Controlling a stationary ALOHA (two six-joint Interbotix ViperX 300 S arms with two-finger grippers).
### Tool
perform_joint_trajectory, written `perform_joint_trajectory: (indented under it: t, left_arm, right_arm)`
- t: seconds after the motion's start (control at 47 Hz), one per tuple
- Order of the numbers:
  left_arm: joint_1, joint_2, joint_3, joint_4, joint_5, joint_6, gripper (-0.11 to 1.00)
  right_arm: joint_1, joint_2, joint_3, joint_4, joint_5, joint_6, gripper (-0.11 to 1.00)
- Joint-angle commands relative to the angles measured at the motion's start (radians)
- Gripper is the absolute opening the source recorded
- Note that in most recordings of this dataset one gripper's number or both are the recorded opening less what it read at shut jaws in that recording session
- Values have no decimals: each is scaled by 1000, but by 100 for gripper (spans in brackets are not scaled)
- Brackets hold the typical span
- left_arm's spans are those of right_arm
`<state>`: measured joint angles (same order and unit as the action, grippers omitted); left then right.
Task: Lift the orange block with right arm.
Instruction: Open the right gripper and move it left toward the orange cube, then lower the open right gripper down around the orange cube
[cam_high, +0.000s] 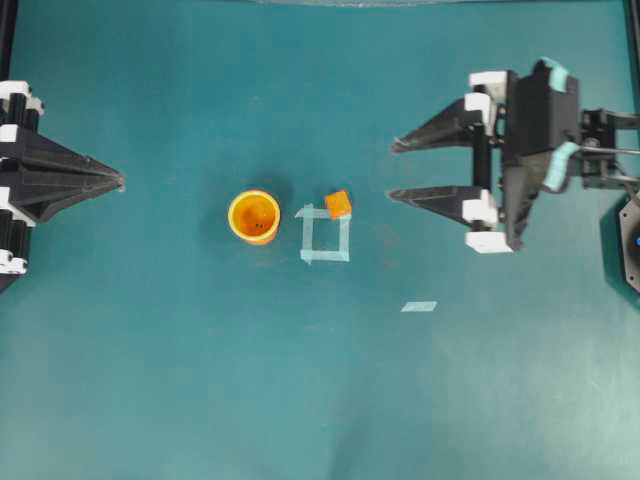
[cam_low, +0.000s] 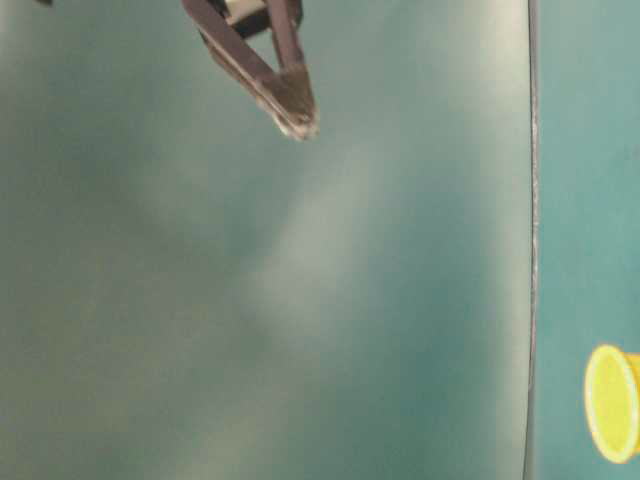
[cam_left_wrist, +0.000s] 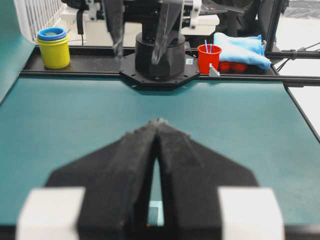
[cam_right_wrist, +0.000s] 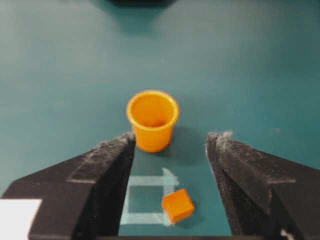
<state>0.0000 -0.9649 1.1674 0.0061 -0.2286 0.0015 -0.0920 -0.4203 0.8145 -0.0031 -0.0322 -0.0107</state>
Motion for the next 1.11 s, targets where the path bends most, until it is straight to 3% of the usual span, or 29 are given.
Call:
perform_joint_trajectory:
  t: [0.0,0.213,0.553,0.638,0.872,1.084]
  left_arm:
    - [3,5,-32,2,-5,0,0]
    - [3,6,-34,2,-5,0,0]
    - [3,5,-34,2,-5,0,0]
    - [3,5,-32,2,-5,0,0]
    - [3,5,-32,2,-5,0,0]
    - [3,5,-32,2,-5,2,0]
  right_arm:
    - [-17,26,-49,-2,2,-3,63]
    - [-46,126,-123,-8,86,3,65]
    - [-46,270,-192,-5,115,8,66]
    - [-48,298,-199,-17,132,-8,66]
    - [-46,350,-227,-110,221,-64,65]
    - [-46,400,-247,-120,245,-101,65]
